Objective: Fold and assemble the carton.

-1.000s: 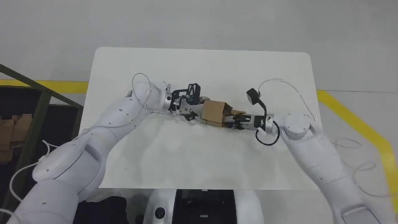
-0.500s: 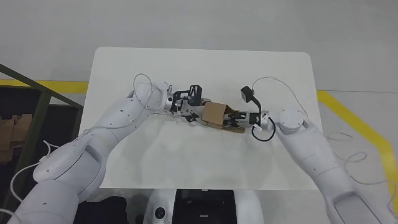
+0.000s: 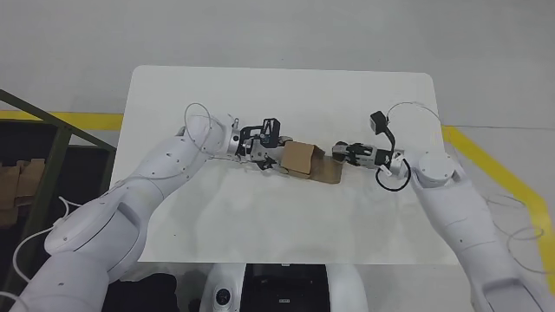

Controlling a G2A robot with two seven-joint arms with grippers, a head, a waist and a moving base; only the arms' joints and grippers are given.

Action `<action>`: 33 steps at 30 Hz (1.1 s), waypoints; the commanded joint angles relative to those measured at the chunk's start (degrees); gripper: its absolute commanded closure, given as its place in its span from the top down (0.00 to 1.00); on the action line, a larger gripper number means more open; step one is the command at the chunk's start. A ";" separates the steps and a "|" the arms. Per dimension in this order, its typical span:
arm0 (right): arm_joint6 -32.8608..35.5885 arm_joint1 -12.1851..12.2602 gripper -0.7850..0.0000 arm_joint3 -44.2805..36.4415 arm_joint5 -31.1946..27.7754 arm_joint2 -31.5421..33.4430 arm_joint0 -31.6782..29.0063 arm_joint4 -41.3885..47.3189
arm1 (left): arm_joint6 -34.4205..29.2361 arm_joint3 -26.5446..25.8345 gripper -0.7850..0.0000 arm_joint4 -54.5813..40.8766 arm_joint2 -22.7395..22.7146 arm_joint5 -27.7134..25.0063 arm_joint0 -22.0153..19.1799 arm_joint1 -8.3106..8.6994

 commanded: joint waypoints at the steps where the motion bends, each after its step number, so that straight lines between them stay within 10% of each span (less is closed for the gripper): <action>1: -0.33 -0.21 0.00 -0.57 0.44 -0.76 0.22 -0.58 | 0.06 -0.25 0.61 0.15 -0.02 -0.15 0.06 0.08; 13: 1.28 -1.44 0.00 -0.46 2.05 -5.12 0.96 -1.72 | -1.28 -0.66 0.65 -0.57 -0.64 -0.06 0.37 0.24; 22: -0.62 -2.80 0.00 0.50 1.46 -7.63 1.44 0.32 | -2.43 -1.00 0.90 -1.03 -0.78 -0.29 0.58 0.13; 33: -1.49 -4.27 0.00 3.29 -0.20 -9.50 2.74 2.97 | -2.75 -1.24 0.85 -1.18 -1.00 -0.51 0.73 0.16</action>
